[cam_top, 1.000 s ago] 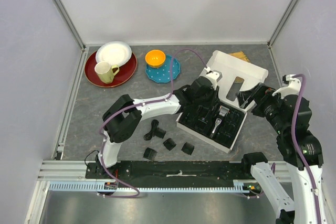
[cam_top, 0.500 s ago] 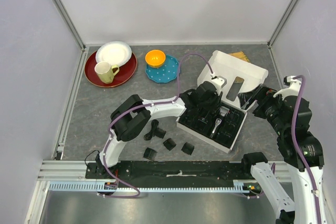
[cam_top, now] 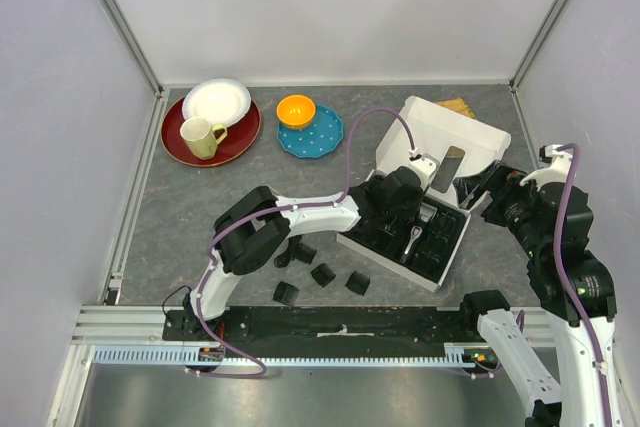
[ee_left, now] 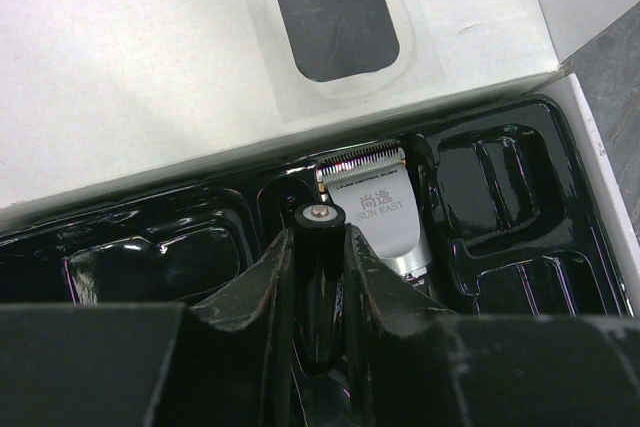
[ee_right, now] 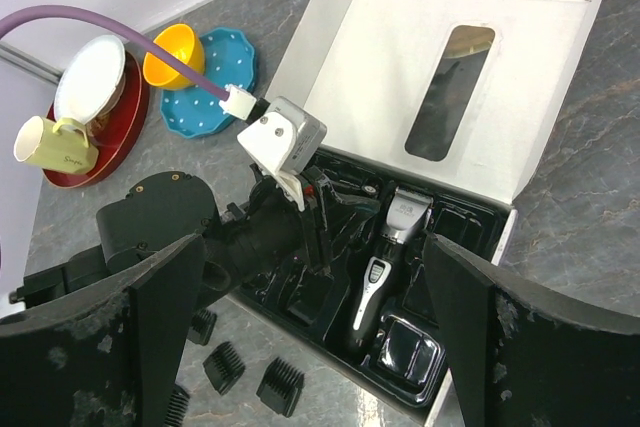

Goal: Sort the hair-cutting tools

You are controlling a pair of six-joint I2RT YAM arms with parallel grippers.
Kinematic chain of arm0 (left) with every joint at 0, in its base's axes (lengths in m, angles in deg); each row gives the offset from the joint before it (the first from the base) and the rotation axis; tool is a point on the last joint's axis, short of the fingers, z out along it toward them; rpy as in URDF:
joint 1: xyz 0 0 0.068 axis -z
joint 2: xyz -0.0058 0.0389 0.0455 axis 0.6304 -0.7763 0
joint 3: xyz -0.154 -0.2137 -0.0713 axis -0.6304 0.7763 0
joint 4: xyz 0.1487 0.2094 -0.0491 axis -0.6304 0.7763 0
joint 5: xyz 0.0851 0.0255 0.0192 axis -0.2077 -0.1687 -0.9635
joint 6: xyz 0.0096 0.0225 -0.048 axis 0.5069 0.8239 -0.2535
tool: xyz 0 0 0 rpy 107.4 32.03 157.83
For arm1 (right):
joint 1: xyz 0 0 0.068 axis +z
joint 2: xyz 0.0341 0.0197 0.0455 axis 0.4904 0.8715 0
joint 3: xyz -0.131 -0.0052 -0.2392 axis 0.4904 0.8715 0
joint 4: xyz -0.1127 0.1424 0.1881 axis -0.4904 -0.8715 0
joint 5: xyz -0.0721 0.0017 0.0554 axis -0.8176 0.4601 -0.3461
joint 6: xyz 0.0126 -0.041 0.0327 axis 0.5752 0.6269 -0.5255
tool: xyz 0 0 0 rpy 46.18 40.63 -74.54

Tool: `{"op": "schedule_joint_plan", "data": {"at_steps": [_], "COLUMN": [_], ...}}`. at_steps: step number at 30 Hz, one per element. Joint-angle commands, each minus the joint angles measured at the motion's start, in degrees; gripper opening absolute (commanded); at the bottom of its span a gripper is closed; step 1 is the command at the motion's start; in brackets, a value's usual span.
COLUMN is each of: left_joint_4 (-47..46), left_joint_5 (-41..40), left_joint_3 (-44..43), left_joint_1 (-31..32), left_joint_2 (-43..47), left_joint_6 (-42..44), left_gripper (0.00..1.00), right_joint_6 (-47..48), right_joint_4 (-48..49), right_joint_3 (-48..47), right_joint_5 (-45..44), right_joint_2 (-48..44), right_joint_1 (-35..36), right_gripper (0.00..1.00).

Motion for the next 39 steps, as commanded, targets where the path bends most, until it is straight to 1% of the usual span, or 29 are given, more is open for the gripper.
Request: {"op": "schedule_joint_plan", "data": {"at_steps": [1, 2, 4, 6, 9, 10, 11, 13, 14, 17, 19, 22, 23, 25, 28, 39], "left_joint_4": [2.04, 2.12, 2.12, 1.95, 1.42, 1.25, 1.07, 0.72, 0.63, 0.54, 0.28, -0.25, -0.34, -0.42, -0.42, -0.43], "left_joint_5": [-3.38, -3.47, -3.99, -4.17, -4.43, -4.43, -4.43, -4.43, -4.26, -4.26, -4.17, -4.17, -4.17, -4.08, -3.64, -2.41], "left_joint_3": [-0.49, -0.49, -0.49, -0.49, -0.31, -0.23, -0.14, 0.04, 0.04, 0.30, 0.56, 1.18, 1.27, 1.44, 1.53, 3.73], "left_joint_1": [0.56, 0.65, 0.91, 1.00, 1.18, 1.18, 1.18, 1.18, 1.18, 1.18, 1.18, 1.18, 1.18, 1.18, 1.18, 1.18], "left_joint_2": [0.25, 0.42, 0.77, 1.12, 1.83, 2.00, 2.18, 2.71, 2.80, 3.50, 4.20, 4.81, 5.25, 5.52, 5.70, 4.73], "left_joint_6": [2.53, 2.62, 2.70, 2.88, 2.88, 2.71, 2.70, 2.53, 2.44, 2.18, 1.91, 1.39, 1.30, 1.04, 0.95, -0.19], "left_gripper": [0.17, 0.22, 0.27, 0.30, 0.37, 0.40, 0.47, 0.51, 0.55, 0.59, 0.59, 0.53, 0.47, 0.40, 0.26, 0.15], "right_joint_6": [0.54, 0.54, 0.45, 0.45, 0.36, 0.10, 0.01, -0.17, -0.25, -0.17, -0.17, -0.08, -0.08, -0.16, -0.08, 0.10], "right_joint_4": [0.51, 0.69, 0.60, 0.60, 0.60, 0.60, 0.60, 0.60, 0.60, 0.60, 0.60, 0.60, 0.60, 0.69, 0.60, 0.60], "right_joint_3": [0.66, 0.75, 0.84, 1.01, 0.84, 0.75, 0.75, 0.58, 0.57, 0.31, 0.40, 0.57, 0.49, 0.66, 0.75, 0.66], "right_joint_5": [-0.74, -0.65, -0.56, -0.56, 0.05, 0.14, 0.14, 0.14, 0.23, 0.14, 0.14, 0.23, 0.23, 0.14, 0.23, 0.23], "right_joint_2": [-0.21, -0.12, -0.12, -0.03, -0.12, -0.03, 0.05, 0.05, 0.05, -0.03, -0.03, -0.12, -0.12, -0.21, -0.21, -0.21], "right_joint_1": [0.09, 0.01, 0.01, 0.01, 0.09, 0.01, 0.09, 0.09, 0.09, 0.09, 0.01, 0.09, 0.01, 0.09, 0.01, 0.09], "right_gripper": [0.98, 0.98, 0.98, 0.98, 0.98, 0.98, 0.98, 0.98, 0.98, 0.98, 0.98, 0.98, 0.98, 0.98, 0.98, 0.98]}}
